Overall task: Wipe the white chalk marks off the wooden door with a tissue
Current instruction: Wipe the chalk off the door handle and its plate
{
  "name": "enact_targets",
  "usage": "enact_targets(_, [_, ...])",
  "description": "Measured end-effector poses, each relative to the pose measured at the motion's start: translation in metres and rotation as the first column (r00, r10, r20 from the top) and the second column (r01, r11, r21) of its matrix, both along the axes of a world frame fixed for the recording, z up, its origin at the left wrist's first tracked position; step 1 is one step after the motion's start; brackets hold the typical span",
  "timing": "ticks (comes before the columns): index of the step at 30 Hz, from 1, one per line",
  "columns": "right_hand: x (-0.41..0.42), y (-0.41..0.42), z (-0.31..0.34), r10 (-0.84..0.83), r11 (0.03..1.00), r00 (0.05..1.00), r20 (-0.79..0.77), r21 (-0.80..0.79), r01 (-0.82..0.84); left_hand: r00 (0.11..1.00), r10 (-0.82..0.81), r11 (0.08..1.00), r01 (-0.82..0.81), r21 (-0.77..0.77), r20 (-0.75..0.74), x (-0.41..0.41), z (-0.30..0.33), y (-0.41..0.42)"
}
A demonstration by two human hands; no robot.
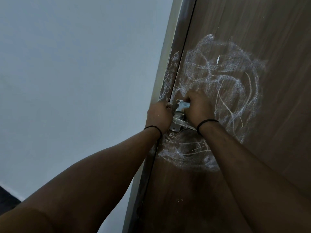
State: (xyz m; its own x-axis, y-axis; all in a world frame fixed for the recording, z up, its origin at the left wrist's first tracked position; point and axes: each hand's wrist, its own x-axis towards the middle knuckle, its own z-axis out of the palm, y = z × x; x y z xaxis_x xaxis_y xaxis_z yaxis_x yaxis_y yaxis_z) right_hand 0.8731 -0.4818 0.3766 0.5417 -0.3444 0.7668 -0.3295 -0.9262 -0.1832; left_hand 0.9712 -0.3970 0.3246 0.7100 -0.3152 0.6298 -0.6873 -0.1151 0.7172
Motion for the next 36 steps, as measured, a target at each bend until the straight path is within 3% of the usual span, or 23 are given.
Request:
enact_targets(3, [-0.002, -0.002, 0.005, -0.031, 0.998, 0.998, 0.046, 0.062, 0.028, 1.0, -0.005, 1.0, 0.005, -0.013, -0.016, -0.001, 0.002, 0.0])
enact_targets(7, [0.004, 0.008, -0.003, -0.032, 0.999, 0.996, 0.084, 0.026, 0.029, 1.0, -0.018, 1.0, 0.018, -0.005, -0.001, -0.005, 0.002, 0.002])
enact_targets(10, [-0.003, 0.004, -0.008, 0.015, 1.0, 0.999, 0.052, 0.002, -0.015, 1.0, -0.007, 1.0, 0.007, -0.01, -0.016, -0.004, 0.003, 0.003])
enact_targets(15, [-0.012, -0.007, -0.003, -0.032, 0.995, 0.999, 0.015, 0.099, 0.03, 1.0, 0.001, 1.0, -0.001, -0.023, -0.006, -0.003, 0.001, 0.002])
enact_targets(19, [0.002, 0.006, -0.005, -0.083, 0.996, 0.992, 0.09, -0.013, 0.085, 1.0, 0.01, 0.999, -0.011, -0.032, -0.011, -0.005, -0.004, 0.0])
enact_targets(26, [0.003, 0.012, -0.011, -0.018, 0.996, 0.995, 0.101, -0.082, 0.026, 0.998, 0.025, 0.999, -0.023, -0.044, 0.051, -0.004, -0.009, 0.003])
enact_targets(31, [0.0, 0.011, -0.002, -0.105, 0.956, 0.994, -0.042, -0.278, 0.089, 0.996, 0.0, 0.995, 0.008, -0.098, 0.085, -0.008, -0.006, 0.004])
enact_targets(36, [0.014, 0.024, 0.009, -0.095, 0.913, 0.976, -0.196, -0.408, 0.007, 0.99, 0.028, 0.992, -0.011, -0.124, 0.136, -0.018, -0.009, 0.0])
